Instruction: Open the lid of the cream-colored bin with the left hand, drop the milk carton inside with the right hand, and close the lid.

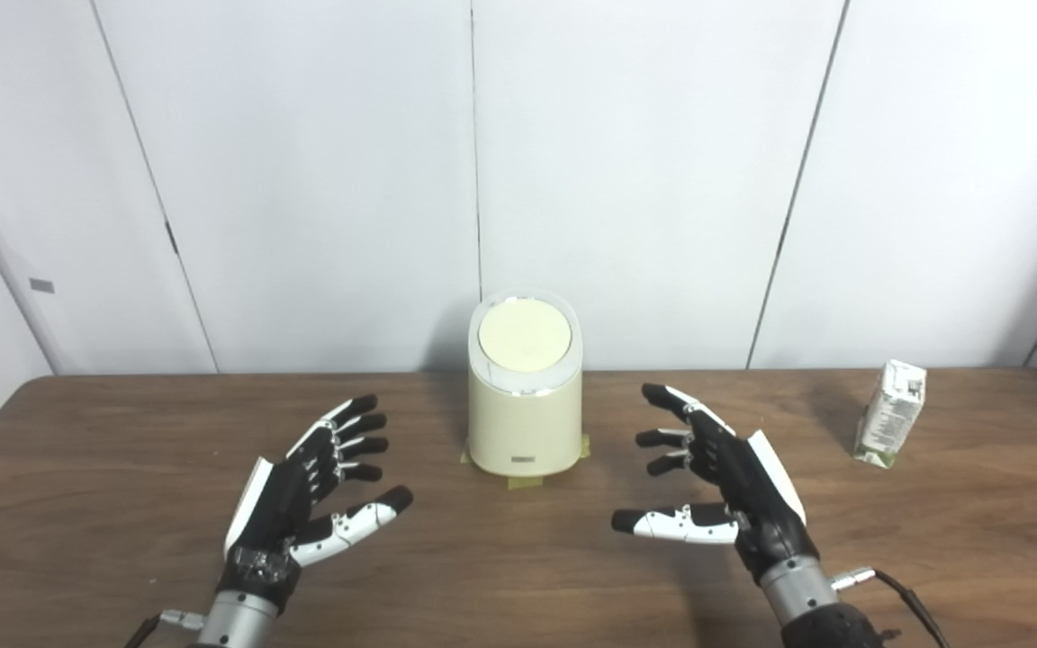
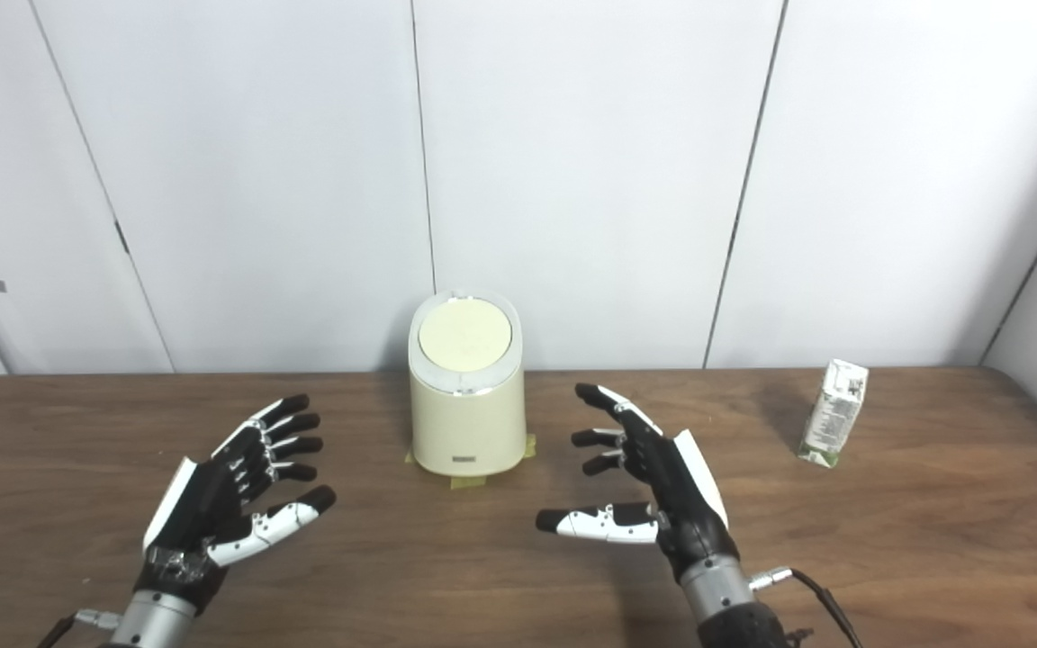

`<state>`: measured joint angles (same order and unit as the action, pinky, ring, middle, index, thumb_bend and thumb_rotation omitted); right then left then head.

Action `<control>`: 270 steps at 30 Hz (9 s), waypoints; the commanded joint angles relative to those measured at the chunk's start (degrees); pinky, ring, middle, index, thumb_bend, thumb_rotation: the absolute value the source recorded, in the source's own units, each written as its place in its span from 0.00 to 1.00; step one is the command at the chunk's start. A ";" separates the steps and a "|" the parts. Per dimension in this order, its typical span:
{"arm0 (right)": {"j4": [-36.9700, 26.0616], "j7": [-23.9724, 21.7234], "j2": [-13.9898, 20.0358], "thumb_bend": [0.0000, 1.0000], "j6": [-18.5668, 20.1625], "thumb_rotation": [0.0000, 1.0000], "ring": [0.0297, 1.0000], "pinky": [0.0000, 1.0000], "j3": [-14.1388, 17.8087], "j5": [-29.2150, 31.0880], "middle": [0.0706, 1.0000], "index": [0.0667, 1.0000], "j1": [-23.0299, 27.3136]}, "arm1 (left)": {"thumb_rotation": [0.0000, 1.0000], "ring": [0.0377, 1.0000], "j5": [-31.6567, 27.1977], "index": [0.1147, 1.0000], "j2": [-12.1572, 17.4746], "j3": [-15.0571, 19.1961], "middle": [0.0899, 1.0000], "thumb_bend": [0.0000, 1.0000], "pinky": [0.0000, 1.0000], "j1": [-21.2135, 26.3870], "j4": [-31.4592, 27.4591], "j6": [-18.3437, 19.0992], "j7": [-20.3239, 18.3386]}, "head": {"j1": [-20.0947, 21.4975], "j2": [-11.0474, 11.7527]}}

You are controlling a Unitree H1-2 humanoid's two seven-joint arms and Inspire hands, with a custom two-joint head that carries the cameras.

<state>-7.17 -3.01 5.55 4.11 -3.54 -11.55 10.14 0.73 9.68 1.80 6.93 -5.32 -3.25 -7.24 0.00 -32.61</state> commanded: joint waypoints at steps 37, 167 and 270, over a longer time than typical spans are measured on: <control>2.22 0.59 0.16 0.76 -4.17 0.12 0.73 0.59 0.02 1.11 0.89 0.84 3.53 | 0.36 0.98 14.34 0.94 -3.25 -2.66 0.98 0.90 0.89 20.32 6.90 5.41 9.09 | -0.86 2.00; -0.14 0.99 1.31 0.73 -4.05 0.09 0.69 0.56 1.49 2.30 0.86 0.82 2.86 | 0.19 0.73 5.52 0.83 -1.27 -1.01 0.77 0.68 0.67 -0.31 6.83 -9.36 8.99 | 2.93 2.06; 56.98 12.63 23.35 0.52 -25.36 0.00 0.38 0.35 12.12 4.91 0.42 0.48 24.95 | 0.08 0.72 1.61 0.82 4.51 2.84 0.77 0.57 0.72 -1.35 9.22 -11.23 2.23 | 19.92 3.09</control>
<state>50.91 7.60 27.16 -18.43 8.36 -6.41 32.22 2.14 13.38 4.63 5.32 4.13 -12.45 -5.16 19.86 -29.44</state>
